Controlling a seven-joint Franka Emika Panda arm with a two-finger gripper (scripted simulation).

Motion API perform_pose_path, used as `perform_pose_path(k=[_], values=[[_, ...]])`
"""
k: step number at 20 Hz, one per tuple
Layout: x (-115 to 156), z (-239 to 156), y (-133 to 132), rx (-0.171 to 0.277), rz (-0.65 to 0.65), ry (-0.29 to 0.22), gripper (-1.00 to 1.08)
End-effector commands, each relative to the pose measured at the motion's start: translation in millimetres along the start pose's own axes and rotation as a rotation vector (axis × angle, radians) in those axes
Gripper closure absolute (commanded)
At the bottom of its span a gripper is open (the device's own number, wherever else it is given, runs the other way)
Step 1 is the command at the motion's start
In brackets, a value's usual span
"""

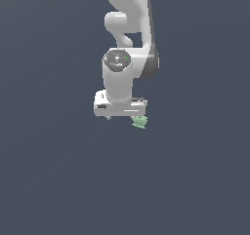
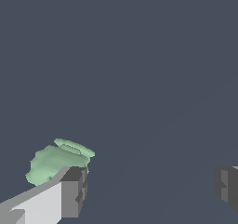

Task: Pick up the object and move it to a goal position.

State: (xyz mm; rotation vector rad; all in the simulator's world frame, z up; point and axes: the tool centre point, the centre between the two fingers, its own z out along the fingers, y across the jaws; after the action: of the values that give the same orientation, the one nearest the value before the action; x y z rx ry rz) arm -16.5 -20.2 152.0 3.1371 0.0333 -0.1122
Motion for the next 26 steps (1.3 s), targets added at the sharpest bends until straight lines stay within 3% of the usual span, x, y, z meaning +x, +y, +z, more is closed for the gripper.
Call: perform_pose_path(k=[1, 11, 26], values=[[-1, 1, -2, -0.001, -0.025, 0.001, -0.92], [-7, 12, -19, -0.007, -0.233, 0.010, -0.92], [-26, 34, -60, -0.023, -0.730, 0.035, -0.92]])
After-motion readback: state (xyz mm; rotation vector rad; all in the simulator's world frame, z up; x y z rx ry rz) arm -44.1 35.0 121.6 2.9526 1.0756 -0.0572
